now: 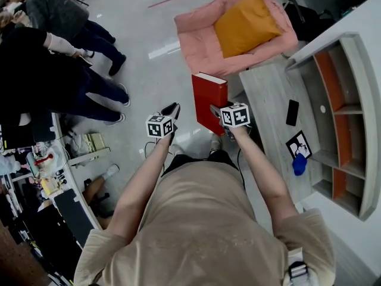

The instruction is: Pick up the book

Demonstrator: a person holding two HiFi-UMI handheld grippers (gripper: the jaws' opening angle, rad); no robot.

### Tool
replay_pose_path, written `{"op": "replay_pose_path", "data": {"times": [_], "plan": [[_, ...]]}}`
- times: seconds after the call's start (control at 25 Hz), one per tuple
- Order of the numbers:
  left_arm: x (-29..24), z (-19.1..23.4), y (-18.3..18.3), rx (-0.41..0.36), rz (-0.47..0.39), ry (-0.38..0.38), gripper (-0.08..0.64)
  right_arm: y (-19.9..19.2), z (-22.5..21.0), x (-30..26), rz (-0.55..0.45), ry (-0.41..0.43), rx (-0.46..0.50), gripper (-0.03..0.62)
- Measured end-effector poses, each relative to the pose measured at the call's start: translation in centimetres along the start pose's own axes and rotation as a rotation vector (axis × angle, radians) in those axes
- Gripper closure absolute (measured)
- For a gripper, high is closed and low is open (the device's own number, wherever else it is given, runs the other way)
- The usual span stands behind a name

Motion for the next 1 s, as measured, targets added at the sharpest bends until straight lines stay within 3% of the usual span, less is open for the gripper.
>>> {"op": "replay_pose_path", "data": {"times": [0.24,1.0], "plan": [[-0.7,-1.1,-0.1,-0.017,0.009,-0.017,0.522,-0.5,-0.2,0.4,-0.007,-0.021,0.068,0.353],[-3.8,-4.8,0.8,-0.026,-0.016,-0.003,0.522,-0.9,-3.5,1.9,-0.017,0.018,0.1,0.356]]}}
Point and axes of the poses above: the fingertips, and each gripper's own axes: x backward along the fingers, z to its left, y out of its top, the point moved 7 cm from there along x, backward along the fingers, and after that the axes turned 13 degrees about -y, right-handed, at the moved point
